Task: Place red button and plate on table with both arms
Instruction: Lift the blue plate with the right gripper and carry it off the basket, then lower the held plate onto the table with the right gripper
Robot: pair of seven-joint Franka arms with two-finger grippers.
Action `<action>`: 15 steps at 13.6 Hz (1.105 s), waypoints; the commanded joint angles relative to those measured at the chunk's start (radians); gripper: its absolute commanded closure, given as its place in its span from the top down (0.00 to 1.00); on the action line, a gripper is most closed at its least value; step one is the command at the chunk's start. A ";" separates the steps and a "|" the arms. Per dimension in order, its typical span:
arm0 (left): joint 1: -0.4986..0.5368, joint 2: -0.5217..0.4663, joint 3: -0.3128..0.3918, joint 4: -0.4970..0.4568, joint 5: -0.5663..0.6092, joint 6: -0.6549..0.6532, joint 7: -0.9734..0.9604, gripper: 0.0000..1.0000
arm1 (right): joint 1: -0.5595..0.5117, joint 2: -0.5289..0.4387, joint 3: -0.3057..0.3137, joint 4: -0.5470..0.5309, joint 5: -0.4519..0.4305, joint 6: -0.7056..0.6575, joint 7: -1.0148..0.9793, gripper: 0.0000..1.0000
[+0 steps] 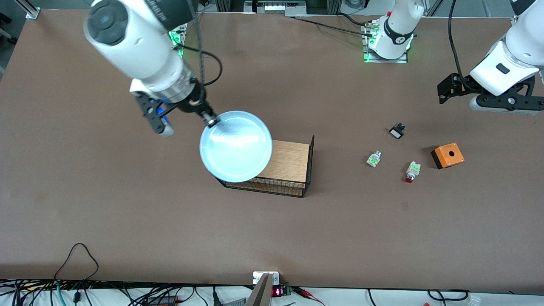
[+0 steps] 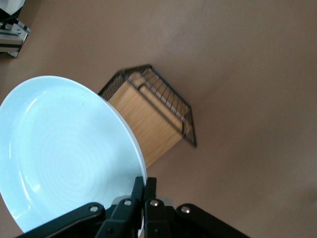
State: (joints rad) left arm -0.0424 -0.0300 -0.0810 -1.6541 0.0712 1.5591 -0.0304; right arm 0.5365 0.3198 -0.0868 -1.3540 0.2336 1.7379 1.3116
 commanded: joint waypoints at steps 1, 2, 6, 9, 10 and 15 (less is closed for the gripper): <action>-0.005 -0.013 0.003 0.000 -0.014 -0.014 -0.006 1.00 | -0.099 0.005 0.012 0.016 0.027 -0.055 -0.203 0.01; -0.005 -0.013 0.003 0.000 -0.014 -0.014 -0.006 1.00 | -0.136 0.001 0.010 0.007 0.033 -0.076 -0.295 0.01; -0.005 -0.013 0.003 0.000 -0.014 -0.014 -0.006 1.00 | -0.315 -0.016 0.009 -0.068 0.030 -0.164 -0.651 0.01; -0.005 -0.013 0.003 0.000 -0.016 -0.014 -0.006 1.00 | -0.430 -0.024 0.007 -0.155 0.003 -0.176 -0.901 0.01; -0.005 -0.013 0.003 0.000 -0.016 -0.014 -0.005 1.00 | -0.461 -0.024 0.009 -0.196 -0.041 -0.169 -0.990 0.01; -0.005 -0.011 0.003 0.000 -0.016 -0.014 -0.005 1.00 | -0.544 -0.031 0.009 -0.428 -0.134 0.042 -1.331 0.01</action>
State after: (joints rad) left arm -0.0424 -0.0300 -0.0813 -1.6541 0.0711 1.5583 -0.0305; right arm 0.0234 0.3234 -0.0967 -1.6624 0.1147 1.6833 0.0922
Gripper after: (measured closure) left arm 0.000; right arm 0.969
